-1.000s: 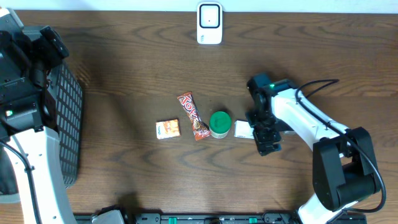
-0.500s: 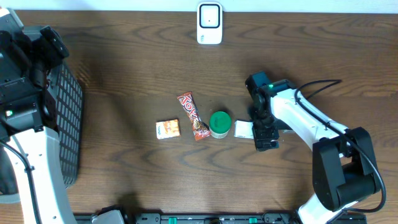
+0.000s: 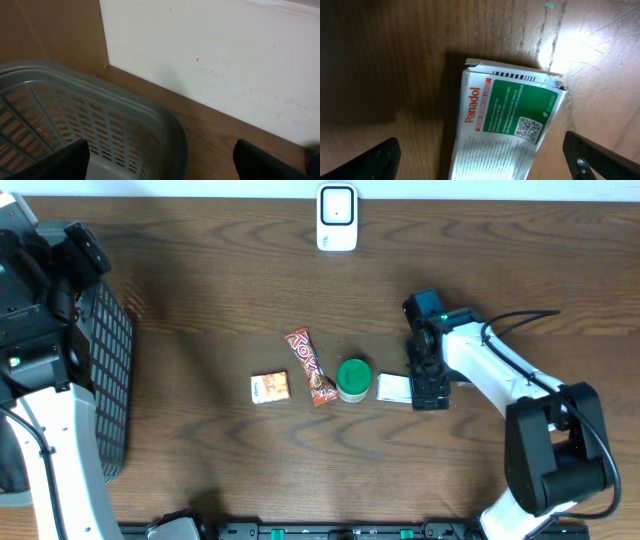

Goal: Scan the item barcode
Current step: 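Grasp the Panadol box end with the right gripper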

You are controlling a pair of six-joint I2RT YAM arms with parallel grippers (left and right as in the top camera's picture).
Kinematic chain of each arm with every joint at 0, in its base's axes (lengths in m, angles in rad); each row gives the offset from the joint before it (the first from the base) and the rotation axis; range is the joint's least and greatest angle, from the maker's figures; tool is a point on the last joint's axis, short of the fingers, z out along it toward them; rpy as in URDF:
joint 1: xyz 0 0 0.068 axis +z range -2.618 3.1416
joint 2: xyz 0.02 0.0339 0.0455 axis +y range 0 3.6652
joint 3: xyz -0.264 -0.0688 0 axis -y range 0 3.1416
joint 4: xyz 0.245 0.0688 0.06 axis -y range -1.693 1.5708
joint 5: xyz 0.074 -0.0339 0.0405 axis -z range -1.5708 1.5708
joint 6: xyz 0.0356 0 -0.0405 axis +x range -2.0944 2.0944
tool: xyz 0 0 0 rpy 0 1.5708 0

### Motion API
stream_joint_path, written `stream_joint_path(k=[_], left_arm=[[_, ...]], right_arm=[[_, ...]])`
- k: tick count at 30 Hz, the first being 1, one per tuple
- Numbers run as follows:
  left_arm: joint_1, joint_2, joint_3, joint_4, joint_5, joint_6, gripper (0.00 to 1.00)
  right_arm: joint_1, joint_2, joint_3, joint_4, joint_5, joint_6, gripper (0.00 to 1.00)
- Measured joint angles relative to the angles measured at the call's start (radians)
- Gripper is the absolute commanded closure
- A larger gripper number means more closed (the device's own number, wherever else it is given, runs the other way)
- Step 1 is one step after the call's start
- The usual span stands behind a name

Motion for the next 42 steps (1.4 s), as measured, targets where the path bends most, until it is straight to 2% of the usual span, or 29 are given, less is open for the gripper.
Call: stream_joint_path(k=[15,19,28,32,37,42], left_arm=[[0.000,0.000,0.000,-0.001,0.001,0.000,0.10],[0.000,0.000,0.000,-0.001,0.001,0.000,0.09],[0.000,0.000,0.000,-0.001,0.003,0.000,0.10],[0.000,0.000,0.000,-0.004,0.003,0.000,0.10],[0.000,0.000,0.000,-0.005,0.003,0.000,0.10],[0.000,0.000,0.000,-0.006,0.003,0.000,0.09]], right_arm=[[0.002,0.081,0.015,0.004,-0.054,0.000,0.01],[0.002,0.089,0.027,-0.037,-0.037,-0.016,0.11],[-0.002,0.089,0.025,-0.057,-0.021,-0.049,0.02],[-0.002,0.077,-0.005,-0.010,-0.018,-0.050,0.11],[-0.004,0.043,-0.075,0.122,-0.005,-0.045,0.11],[-0.015,0.019,-0.113,0.155,-0.023,-0.019,0.16]])
